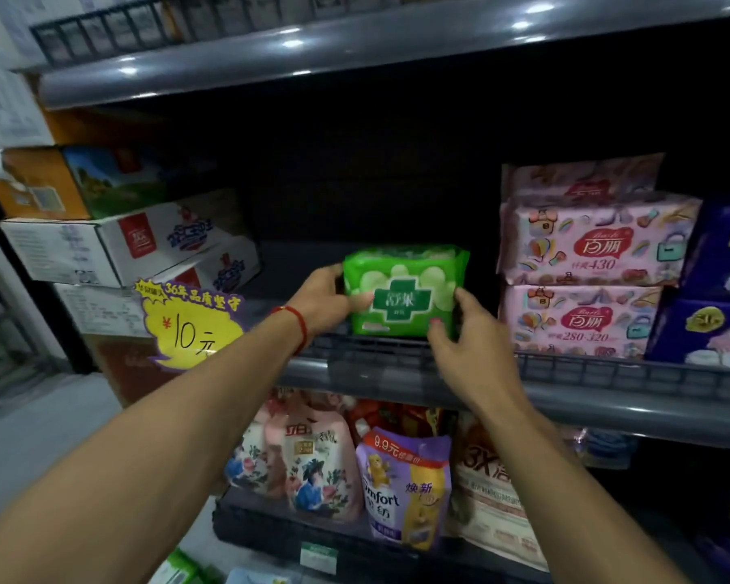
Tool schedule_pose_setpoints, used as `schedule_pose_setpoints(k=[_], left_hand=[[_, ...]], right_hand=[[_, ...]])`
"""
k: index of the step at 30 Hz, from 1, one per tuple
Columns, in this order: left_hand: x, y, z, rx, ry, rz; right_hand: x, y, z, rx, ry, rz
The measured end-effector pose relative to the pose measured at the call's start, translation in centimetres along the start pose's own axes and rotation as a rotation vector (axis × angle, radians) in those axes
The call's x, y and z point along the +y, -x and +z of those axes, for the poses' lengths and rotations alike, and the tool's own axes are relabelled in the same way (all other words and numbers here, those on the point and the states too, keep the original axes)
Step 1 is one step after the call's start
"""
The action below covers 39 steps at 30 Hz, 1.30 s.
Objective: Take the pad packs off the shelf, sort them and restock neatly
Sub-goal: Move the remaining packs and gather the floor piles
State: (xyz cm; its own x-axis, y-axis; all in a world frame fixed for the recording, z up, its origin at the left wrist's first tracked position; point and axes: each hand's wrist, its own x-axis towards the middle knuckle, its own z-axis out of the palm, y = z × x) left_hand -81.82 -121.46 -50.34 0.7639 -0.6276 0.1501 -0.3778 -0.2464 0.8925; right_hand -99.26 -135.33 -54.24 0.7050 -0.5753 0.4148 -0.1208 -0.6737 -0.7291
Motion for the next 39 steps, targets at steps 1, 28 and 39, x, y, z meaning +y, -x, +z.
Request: schedule_pose_setpoints(k=[1, 28, 39], left_hand=[[-0.6, -0.8, 0.5, -0.007, -0.127, 0.001], [-1.3, -17.8, 10.5, 0.014, -0.179, 0.128], [-1.6, -17.8, 9.7, 0.129, -0.084, -0.098]], right_hand=[[0.2, 0.0, 0.5, -0.017, 0.108, -0.009], [4.6, 0.1, -2.7, 0.200, 0.396, -0.055], [4.4, -0.5, -1.8, 0.237, 0.442, 0.008]])
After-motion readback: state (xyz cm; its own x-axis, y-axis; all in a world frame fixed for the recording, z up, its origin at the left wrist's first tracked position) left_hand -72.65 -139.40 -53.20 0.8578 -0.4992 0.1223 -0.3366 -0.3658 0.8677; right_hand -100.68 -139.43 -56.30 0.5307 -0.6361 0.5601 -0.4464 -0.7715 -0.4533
